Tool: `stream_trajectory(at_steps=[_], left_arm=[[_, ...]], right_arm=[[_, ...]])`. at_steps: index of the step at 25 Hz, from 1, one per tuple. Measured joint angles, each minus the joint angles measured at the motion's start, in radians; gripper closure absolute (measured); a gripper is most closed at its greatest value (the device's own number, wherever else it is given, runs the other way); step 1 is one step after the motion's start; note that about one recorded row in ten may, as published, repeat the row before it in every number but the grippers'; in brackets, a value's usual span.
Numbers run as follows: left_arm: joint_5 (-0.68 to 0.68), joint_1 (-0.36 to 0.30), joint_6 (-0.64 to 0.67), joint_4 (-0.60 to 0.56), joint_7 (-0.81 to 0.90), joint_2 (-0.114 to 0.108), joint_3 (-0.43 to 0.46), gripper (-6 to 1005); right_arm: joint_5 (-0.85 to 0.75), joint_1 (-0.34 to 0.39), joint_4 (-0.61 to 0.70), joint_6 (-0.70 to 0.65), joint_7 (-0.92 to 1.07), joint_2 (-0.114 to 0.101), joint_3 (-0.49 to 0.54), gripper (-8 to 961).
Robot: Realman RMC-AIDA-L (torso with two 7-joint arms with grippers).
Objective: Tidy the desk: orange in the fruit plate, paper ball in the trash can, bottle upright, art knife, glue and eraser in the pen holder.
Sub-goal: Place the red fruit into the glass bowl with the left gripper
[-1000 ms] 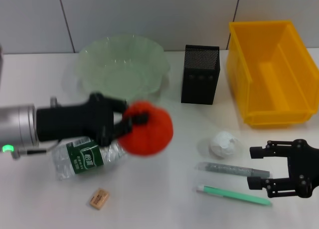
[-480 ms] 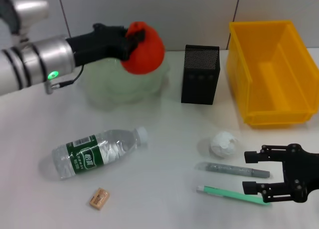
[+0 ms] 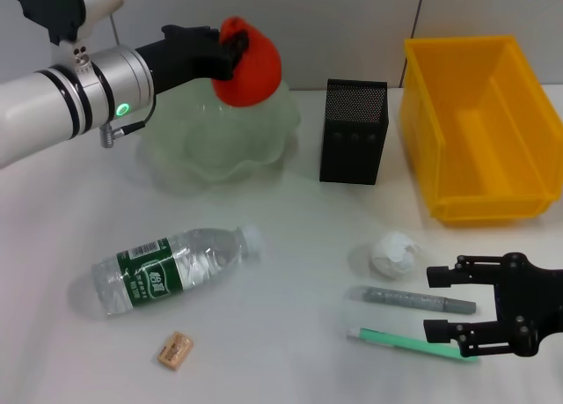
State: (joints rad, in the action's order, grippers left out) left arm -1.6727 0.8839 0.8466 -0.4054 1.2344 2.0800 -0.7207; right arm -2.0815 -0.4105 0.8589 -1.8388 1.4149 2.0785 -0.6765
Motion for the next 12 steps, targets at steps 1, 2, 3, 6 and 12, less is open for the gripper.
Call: stream_trajectory(at_steps=[1, 2, 3, 6, 12], left_arm=[[0.015, -0.003, -0.005, 0.001, -0.002, 0.0, -0.016, 883], [0.019, -0.004, -0.007, 0.001, -0.002, 0.0, -0.022, 871], [0.023, -0.008, -0.014, 0.002, -0.001, 0.0, -0.033, 859], [0.029, -0.015, -0.019, 0.002, -0.001, 0.0, -0.033, 825], [0.047, -0.022, -0.037, -0.003, -0.005, 0.0, -0.034, 579]], right_arm=[[0.0, 0.0, 0.0, 0.001, 0.0, 0.0, 0.0, 194], [0.0, -0.001, 0.0, 0.001, 0.0, 0.0, 0.0, 194], [0.0, -0.002, 0.0, 0.001, 0.0, 0.0, 0.0, 195], [0.0, -0.004, 0.0, 0.001, 0.0, 0.0, 0.0, 195], [0.0, -0.005, -0.001, 0.001, 0.0, 0.0, -0.001, 195]])
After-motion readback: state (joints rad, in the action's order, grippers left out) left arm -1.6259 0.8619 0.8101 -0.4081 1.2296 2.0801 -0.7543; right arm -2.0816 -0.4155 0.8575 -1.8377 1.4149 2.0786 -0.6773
